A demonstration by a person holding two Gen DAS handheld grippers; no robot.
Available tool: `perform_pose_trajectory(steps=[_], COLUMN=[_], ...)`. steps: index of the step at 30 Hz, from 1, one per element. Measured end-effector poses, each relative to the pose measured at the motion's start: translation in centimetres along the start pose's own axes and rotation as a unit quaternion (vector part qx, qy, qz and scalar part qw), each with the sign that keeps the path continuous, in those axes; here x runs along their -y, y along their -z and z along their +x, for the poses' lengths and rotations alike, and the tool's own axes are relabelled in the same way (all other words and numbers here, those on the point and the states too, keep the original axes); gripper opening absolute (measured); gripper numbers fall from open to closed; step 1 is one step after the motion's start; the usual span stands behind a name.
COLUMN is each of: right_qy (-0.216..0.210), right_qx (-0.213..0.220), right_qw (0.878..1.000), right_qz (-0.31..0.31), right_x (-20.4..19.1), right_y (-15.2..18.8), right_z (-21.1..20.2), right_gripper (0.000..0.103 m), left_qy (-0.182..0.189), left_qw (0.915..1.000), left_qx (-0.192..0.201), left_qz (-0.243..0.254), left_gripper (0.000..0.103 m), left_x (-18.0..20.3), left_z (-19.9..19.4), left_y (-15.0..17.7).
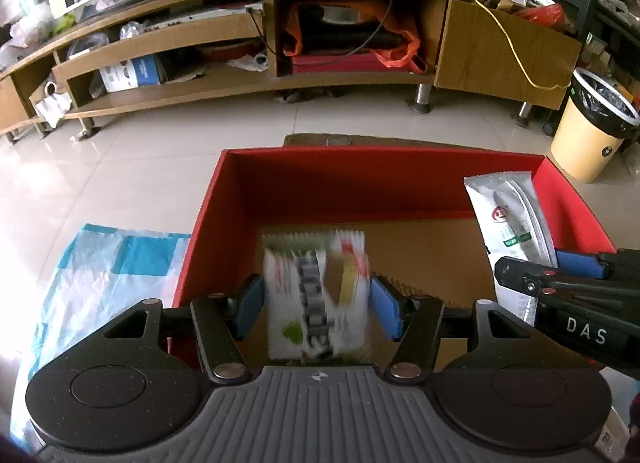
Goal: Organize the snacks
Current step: 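Open both tools to drop the wafer pack and drink pouch into the box, then move both open tools back toward the remaining snacks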
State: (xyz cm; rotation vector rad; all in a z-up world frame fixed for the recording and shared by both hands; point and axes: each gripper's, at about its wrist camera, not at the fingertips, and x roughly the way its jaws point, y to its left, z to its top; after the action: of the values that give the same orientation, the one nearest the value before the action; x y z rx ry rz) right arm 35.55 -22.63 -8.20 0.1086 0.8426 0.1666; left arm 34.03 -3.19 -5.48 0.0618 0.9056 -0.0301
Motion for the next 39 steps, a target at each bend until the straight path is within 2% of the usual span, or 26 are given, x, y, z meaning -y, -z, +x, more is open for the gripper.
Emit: perform_pose_trajectory(steps=[3, 14, 21, 31, 39], right_qy=[0.002, 0.006, -0.013, -0.036, -0.068], right_qx=[0.001, 0.034, 0.041, 0.031, 0.012], right_qw=[1.000, 0.999, 0.999, 0.999, 0.997], right_qz=[0.001, -0.007, -0.015, -0.023, -0.026], right_x=[0.1, -0.8, -1.8, -3.7, -5.6], right_y=[0.0, -0.7, 1.4, 5.4, 10.6], right_z=[-0.3, -4.3, -8.5, -12.2, -15.5], right_gripper=[0.037, 0.046, 0.049, 0.053, 0.054], left_qy=[-0.003, -0.009, -0.006, -0.006, -0.002], left_qw=[1.0000, 0.9994, 0.9994, 0.9996, 0.9972], left_qx=[0.009, 0.033, 0.035, 0.002, -0.038], left_qz=[0.002, 0.004, -0.004, -0.029, -0.064], left_gripper=[0.079, 0.086, 0.087, 0.089, 0.090], left_x=[0.0, 0.1, -1.3, -3.5, -6.1], left_z=[-0.4, -4.2, -7.7, -11.2, -13.2], left_y=[0.0, 0.1, 1.7, 6.6, 11.5])
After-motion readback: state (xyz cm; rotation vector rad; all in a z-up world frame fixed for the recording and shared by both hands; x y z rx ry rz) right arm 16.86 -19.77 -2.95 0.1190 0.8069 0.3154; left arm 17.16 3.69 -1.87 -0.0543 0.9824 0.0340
